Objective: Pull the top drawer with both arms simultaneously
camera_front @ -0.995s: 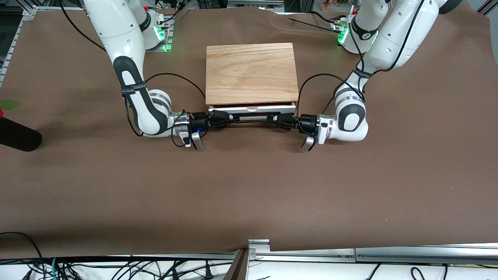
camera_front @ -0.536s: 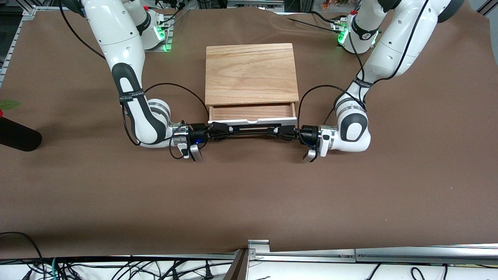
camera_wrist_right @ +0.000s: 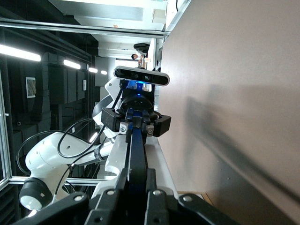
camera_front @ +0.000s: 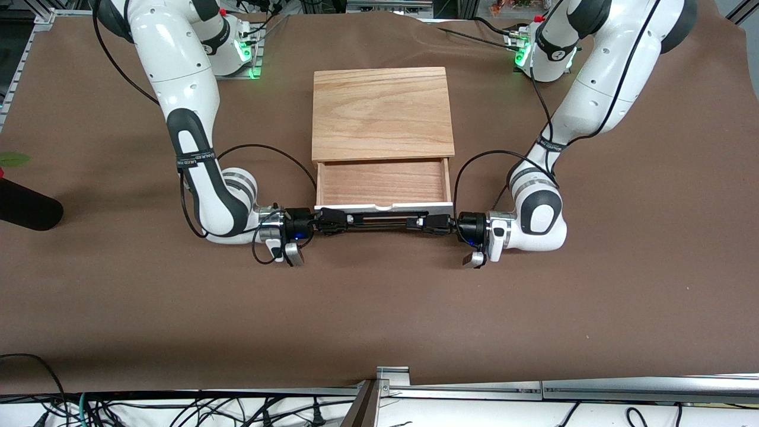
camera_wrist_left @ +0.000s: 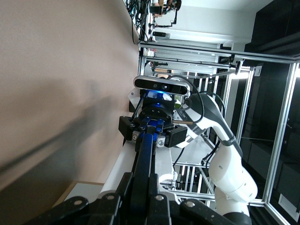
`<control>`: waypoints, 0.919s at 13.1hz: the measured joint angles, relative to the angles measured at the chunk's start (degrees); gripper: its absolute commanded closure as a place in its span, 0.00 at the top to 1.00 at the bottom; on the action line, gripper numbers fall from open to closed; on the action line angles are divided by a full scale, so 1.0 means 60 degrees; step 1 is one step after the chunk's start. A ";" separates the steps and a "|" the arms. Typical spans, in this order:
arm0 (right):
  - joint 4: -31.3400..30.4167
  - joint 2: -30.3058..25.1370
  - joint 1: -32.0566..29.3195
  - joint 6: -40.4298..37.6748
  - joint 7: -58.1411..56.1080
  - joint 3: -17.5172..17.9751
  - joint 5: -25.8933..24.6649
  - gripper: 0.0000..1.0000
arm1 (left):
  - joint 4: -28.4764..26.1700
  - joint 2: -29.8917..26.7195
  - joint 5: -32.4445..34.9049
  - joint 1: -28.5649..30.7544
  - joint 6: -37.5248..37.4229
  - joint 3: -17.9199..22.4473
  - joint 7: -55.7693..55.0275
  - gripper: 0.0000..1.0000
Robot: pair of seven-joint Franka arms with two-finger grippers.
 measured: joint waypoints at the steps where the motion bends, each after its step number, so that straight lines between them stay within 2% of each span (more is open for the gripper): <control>1: 0.0137 0.0075 -0.0032 0.0002 0.0042 -0.0006 -0.0009 0.12 | 0.0183 0.0104 0.0000 -0.0009 0.0005 -0.0001 -0.0111 0.00; 6: 0.0810 0.0437 -0.0125 0.0069 0.0234 -0.0005 -0.0007 0.13 | 0.0801 0.0420 -0.0001 -0.0006 0.0111 -0.0002 -0.0445 0.00; 7: 0.0842 0.0450 -0.0128 0.0077 0.0241 -0.0005 -0.0008 0.23 | 0.0828 0.0431 -0.0001 -0.0006 0.0119 -0.0002 -0.0467 0.00; 9: 0.0919 0.0453 -0.0149 0.0389 0.0249 -0.0005 0.0139 0.58 | 0.0831 0.0438 -0.0001 -0.0008 0.0134 0.0000 -0.0505 0.00; 10: 0.1049 0.0454 -0.0224 0.0646 0.0338 -0.0011 0.0196 0.61 | 0.0833 0.0437 -0.0001 -0.0007 0.0129 -0.0001 -0.0512 0.00; 11: 0.1140 0.0460 -0.0305 0.0739 0.0418 -0.0020 0.0196 0.72 | 0.0833 0.0437 -0.0001 -0.0005 0.0125 -0.0001 -0.0512 0.24; 12: 0.1178 0.0464 -0.0367 0.0742 0.0436 -0.0020 0.0196 0.82 | 0.0834 0.0436 -0.0002 -0.0005 0.0122 -0.0002 -0.0522 0.99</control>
